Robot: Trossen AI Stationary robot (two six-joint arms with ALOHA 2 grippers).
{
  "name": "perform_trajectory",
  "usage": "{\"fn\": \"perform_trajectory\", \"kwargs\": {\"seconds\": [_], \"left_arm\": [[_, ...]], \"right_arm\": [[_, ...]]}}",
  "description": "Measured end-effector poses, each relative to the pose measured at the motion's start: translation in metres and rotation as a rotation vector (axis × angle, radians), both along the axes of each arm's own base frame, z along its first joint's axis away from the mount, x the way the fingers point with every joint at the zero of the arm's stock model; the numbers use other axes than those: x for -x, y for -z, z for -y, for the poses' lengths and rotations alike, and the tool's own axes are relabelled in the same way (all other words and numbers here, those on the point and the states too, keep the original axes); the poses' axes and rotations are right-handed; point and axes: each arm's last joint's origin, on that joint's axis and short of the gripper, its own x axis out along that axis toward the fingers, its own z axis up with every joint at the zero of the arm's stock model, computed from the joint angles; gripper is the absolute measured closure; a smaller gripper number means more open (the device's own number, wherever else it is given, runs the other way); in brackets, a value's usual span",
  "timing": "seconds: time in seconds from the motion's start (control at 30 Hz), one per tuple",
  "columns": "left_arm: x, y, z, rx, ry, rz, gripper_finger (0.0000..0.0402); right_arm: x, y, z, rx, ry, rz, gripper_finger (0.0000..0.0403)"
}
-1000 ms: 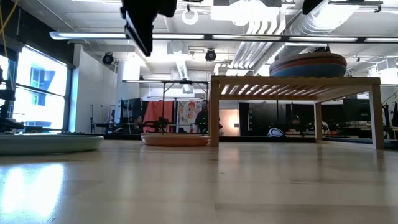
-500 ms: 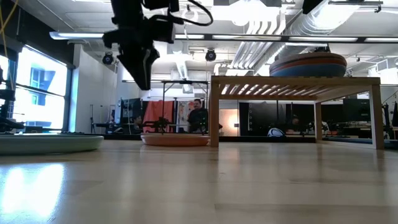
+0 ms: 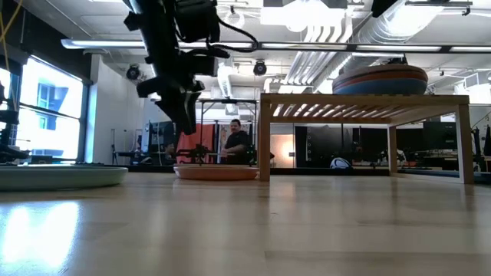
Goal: Place and stack plates onto a shelf
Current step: Put the light orange plate on the shelf
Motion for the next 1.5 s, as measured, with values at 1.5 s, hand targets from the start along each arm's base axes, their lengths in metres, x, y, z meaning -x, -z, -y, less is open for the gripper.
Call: {"fn": "perform_trajectory", "kwargs": {"seconds": [1.5], "left_arm": [[0.000, 0.068, -0.044, -0.005, 0.154, -0.075, 0.0300]], "right_arm": [[-0.003, -0.002, 0.003, 0.044, 0.107, 0.049, 0.0329]]}}
